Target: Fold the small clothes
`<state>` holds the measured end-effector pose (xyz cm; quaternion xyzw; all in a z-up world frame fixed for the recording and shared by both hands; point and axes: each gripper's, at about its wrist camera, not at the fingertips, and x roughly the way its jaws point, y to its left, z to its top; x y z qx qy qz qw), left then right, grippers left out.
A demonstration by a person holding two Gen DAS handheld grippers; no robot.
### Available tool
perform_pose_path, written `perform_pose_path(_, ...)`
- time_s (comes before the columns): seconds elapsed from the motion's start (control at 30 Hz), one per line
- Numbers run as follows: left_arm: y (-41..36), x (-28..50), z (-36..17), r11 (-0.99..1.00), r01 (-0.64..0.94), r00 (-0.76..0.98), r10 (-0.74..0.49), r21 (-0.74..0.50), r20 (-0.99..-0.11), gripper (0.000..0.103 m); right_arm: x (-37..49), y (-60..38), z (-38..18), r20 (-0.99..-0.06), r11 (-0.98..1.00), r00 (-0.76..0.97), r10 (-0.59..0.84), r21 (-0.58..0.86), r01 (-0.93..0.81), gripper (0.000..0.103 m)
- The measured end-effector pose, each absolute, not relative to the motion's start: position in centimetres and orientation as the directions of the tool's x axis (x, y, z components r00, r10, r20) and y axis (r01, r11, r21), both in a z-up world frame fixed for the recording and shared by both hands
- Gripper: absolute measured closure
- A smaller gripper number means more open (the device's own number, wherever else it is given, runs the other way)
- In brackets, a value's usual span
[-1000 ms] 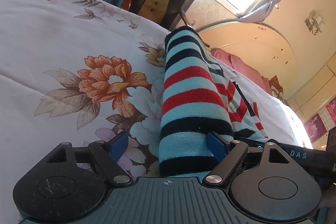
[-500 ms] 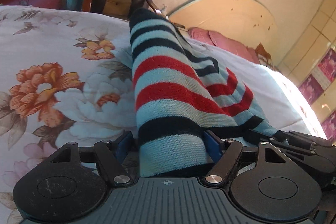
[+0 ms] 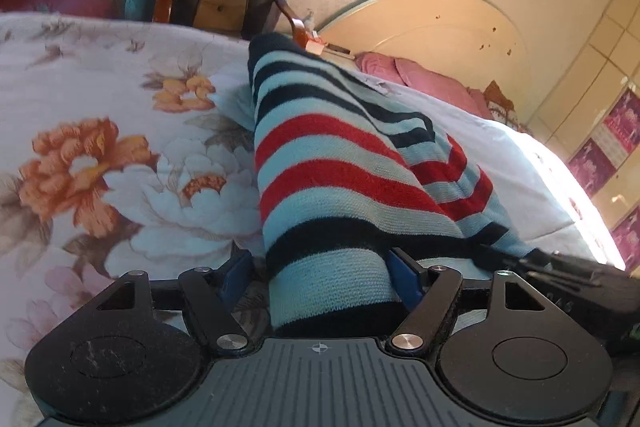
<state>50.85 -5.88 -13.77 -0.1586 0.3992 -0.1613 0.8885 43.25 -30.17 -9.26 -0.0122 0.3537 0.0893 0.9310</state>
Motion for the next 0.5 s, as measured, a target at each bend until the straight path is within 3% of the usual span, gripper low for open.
perform_pose_path(0.13,-5.5,50.7,-13.9,0.89,0.149,0.63,-0.421,-0.43,-0.653,0.028,43.3,-30.4,-9.9,-0.653,0.986,0.74,0.162,0.071,-0.153,0.078)
perform_pose_path(0.23,-5.0,50.3,-12.6,0.892,0.151,0.656,-0.413,-0.426,-0.632,0.028,43.3,-30.5,-9.3,-0.668,0.985,0.726,0.163,0.071,-0.156,0.071)
perform_pose_path(0.3,-4.1,50.3,-11.3,0.895,0.152,0.703,-0.397,-0.42,-0.591,0.028,42.9,-31.3,-8.1,-0.649,0.989,0.747,0.144,0.076,-0.125,0.047)
perform_pose_path(0.33,-3.5,50.8,-10.7,0.893,0.146,0.721,-0.39,-0.425,-0.572,0.028,42.5,-31.8,-7.2,-0.623,0.991,0.771,0.132,0.074,-0.11,0.044)
perform_pose_path(0.47,-2.6,55.1,-9.8,0.908,0.116,0.721,-0.356,-0.402,-0.595,0.029,43.6,-33.2,-5.1,-0.591,0.987,0.79,0.161,0.112,-0.118,0.071)
perform_pose_path(0.5,-2.7,56.3,-10.0,0.907,0.119,0.705,-0.363,-0.403,-0.609,0.029,44.6,-33.1,-5.0,-0.597,0.987,0.786,0.161,0.109,-0.119,0.071)
